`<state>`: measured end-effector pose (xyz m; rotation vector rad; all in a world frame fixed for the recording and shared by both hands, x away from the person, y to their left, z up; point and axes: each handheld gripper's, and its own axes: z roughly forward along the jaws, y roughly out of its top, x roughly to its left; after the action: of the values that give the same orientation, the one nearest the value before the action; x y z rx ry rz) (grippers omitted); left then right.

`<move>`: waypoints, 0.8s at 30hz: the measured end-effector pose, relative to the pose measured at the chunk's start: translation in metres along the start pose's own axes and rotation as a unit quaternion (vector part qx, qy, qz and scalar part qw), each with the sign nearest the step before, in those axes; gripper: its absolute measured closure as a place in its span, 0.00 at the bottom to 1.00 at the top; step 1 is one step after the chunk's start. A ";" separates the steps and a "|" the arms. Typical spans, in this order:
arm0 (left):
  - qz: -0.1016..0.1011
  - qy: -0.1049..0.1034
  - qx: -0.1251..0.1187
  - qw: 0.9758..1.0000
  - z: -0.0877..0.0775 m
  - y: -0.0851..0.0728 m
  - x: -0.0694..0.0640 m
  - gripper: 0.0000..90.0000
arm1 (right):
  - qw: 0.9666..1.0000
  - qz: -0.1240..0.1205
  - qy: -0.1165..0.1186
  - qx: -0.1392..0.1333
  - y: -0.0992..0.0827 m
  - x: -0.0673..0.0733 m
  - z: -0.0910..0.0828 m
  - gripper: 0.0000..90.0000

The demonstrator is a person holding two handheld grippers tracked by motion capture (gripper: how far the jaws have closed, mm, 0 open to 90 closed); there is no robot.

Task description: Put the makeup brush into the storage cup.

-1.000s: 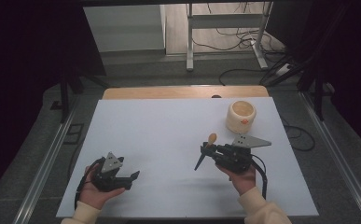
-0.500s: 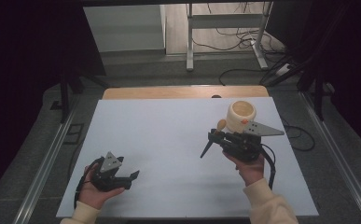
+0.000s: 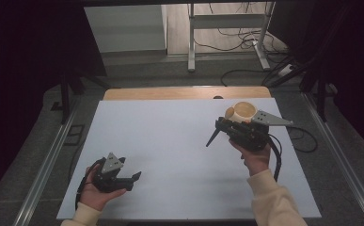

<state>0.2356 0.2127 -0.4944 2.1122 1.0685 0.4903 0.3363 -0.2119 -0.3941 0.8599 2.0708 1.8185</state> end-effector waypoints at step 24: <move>-0.011 -0.012 -0.007 1.000 -0.003 0.002 0.000 0.23 | 0.999 0.017 -0.026 -0.013 0.000 -0.010 -0.008 0.85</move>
<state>0.2348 0.2129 -0.4913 2.0870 1.0693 0.4601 0.3395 -0.2240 -0.3947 0.9312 2.0089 1.8171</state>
